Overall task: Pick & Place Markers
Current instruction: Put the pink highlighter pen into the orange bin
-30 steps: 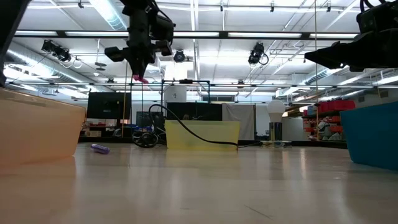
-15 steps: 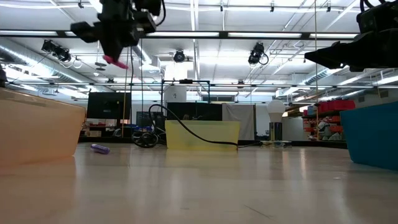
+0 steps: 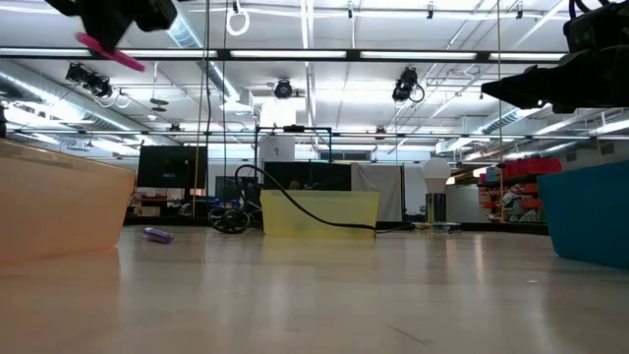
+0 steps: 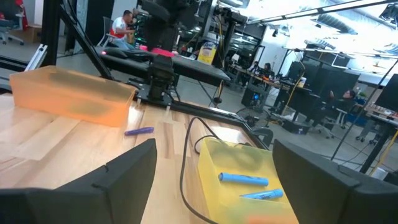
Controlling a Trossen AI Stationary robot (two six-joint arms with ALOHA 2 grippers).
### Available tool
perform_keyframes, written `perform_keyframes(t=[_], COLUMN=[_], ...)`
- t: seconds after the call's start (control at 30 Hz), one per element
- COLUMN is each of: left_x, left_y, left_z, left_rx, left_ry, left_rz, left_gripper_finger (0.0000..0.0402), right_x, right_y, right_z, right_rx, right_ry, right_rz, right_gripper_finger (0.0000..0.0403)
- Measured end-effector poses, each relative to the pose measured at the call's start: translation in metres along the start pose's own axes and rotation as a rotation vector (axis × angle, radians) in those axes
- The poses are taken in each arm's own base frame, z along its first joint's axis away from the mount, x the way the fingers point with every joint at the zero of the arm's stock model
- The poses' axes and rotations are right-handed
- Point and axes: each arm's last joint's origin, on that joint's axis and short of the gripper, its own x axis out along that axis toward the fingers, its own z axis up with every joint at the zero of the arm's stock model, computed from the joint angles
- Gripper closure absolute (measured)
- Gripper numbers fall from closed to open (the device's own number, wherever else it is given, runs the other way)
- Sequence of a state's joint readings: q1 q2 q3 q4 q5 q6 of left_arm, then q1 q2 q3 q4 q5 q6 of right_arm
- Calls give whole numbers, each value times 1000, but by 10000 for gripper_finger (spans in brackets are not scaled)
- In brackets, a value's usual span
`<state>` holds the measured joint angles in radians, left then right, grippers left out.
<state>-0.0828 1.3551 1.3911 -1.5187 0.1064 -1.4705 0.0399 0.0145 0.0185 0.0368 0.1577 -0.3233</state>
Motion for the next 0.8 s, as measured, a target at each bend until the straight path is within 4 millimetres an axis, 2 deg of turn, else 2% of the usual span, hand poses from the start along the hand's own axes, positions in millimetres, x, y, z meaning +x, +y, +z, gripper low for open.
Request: perform_keyframes(t=[0.27,0.47,0.63,0.8], left_x=[3,5,6,8], left_y=[6,12,17,15], left_z=[-53,-84,-98,-100], left_rx=[14,9,4,-1], left_ry=[38,61,66,43], left_rz=[34,44,53,58], left_gripper_finger=[371,371,371,371], right_x=[0,0,0,0], right_y=[0,0,0,0], right_z=[0,0,0,0], right_rx=[0,0,0,0], right_ry=[0,0,0,0], right_rz=[0,0,0,0], right_gripper_finger=[80,80,80,80])
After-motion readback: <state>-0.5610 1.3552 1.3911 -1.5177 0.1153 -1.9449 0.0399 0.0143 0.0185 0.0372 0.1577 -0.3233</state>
